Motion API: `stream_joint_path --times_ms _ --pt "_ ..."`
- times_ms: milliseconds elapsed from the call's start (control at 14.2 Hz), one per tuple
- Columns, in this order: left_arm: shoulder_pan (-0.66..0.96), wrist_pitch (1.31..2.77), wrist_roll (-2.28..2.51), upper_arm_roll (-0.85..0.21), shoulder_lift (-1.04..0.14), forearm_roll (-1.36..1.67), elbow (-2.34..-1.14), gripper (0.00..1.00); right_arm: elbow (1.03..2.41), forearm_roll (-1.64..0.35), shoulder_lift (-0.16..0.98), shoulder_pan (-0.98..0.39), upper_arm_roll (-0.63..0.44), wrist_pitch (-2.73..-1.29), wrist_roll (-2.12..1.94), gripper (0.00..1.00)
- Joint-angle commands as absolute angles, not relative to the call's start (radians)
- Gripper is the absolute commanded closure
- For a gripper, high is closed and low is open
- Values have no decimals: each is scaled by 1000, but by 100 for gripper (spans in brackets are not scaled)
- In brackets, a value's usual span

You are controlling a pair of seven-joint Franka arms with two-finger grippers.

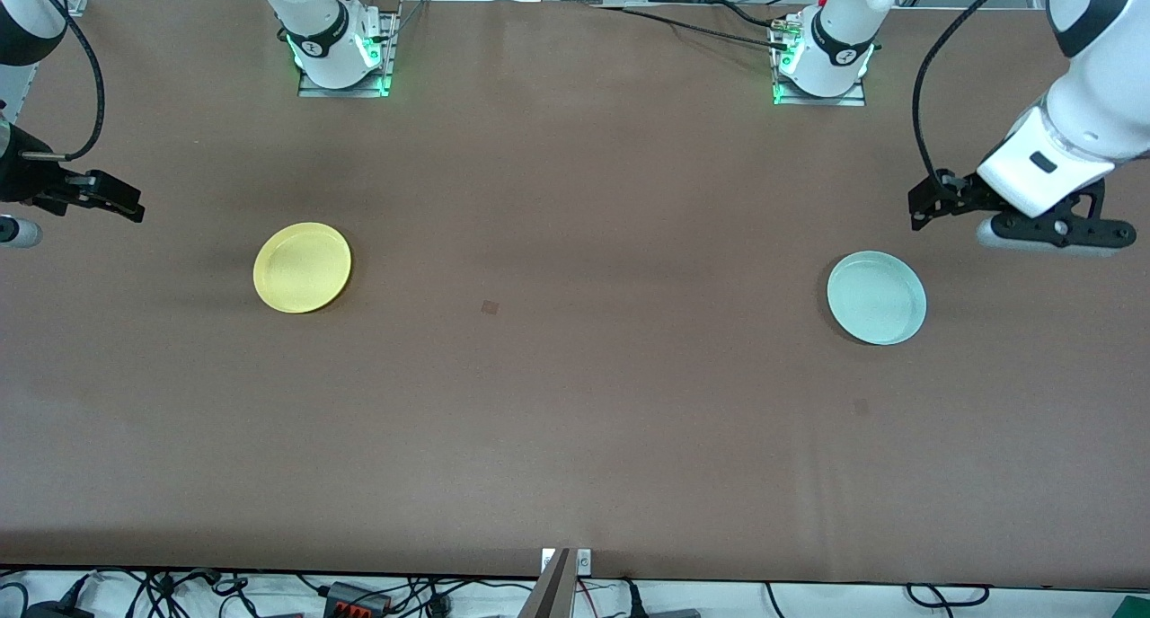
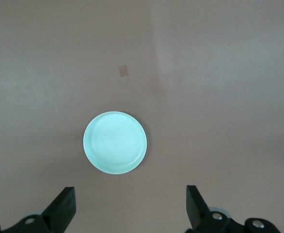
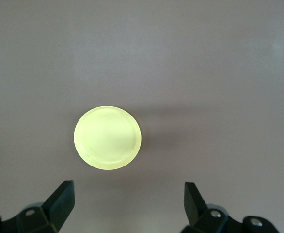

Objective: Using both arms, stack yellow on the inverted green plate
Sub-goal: 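Move the right gripper to the yellow plate while the left gripper approaches green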

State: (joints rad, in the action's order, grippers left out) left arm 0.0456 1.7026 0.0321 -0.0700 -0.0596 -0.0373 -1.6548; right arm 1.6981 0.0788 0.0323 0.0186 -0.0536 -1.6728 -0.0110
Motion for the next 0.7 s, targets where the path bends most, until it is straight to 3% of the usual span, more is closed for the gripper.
stream_joint_path --times_ms 0,634 --pt "32 1680 23 -64 -164 -31 -1568 0 1713 61 12 25 -49 -1669 -14 0" --pt "-86 1562 3 -55 -311 -48 -1572 0 1715 60 17 26 -51 -1669 -15 0"
